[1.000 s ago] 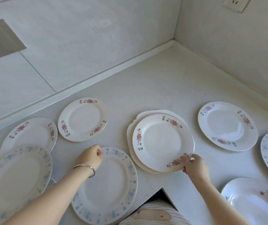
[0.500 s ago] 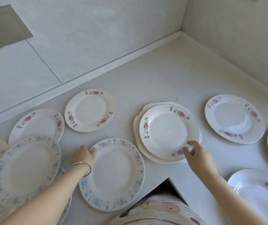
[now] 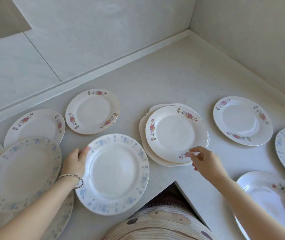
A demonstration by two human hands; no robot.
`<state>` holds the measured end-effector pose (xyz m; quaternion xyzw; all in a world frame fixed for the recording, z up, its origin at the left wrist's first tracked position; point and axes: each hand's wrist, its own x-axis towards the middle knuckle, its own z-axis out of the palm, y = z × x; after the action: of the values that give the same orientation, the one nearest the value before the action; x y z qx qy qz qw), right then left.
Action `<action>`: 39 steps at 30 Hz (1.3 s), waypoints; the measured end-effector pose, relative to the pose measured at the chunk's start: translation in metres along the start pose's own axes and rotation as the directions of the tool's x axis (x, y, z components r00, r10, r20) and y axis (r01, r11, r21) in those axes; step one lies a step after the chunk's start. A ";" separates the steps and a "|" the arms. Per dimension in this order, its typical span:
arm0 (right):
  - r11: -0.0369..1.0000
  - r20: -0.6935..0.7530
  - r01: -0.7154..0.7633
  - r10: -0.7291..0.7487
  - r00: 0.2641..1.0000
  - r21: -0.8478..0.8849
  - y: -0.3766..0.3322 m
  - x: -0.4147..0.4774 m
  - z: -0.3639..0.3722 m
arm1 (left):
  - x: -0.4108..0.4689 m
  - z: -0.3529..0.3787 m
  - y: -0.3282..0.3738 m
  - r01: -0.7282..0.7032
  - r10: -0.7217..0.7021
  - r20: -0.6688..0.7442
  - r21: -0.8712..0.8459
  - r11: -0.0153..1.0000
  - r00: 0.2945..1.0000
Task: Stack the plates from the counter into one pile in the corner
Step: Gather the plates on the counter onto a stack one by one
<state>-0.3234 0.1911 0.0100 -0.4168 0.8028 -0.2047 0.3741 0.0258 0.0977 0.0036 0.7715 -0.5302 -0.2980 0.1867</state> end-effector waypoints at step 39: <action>0.970 0.040 -0.233 0.236 0.971 -0.073 0.099 -0.005 -0.052 | 0.001 0.128 0.143 -0.174 0.044 0.320 0.390 0.904 0.946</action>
<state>-0.4123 0.2528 -0.0184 -0.3363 0.8435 -0.1215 0.4007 -0.1593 0.0476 -0.0065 0.7069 -0.6464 -0.2830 -0.0479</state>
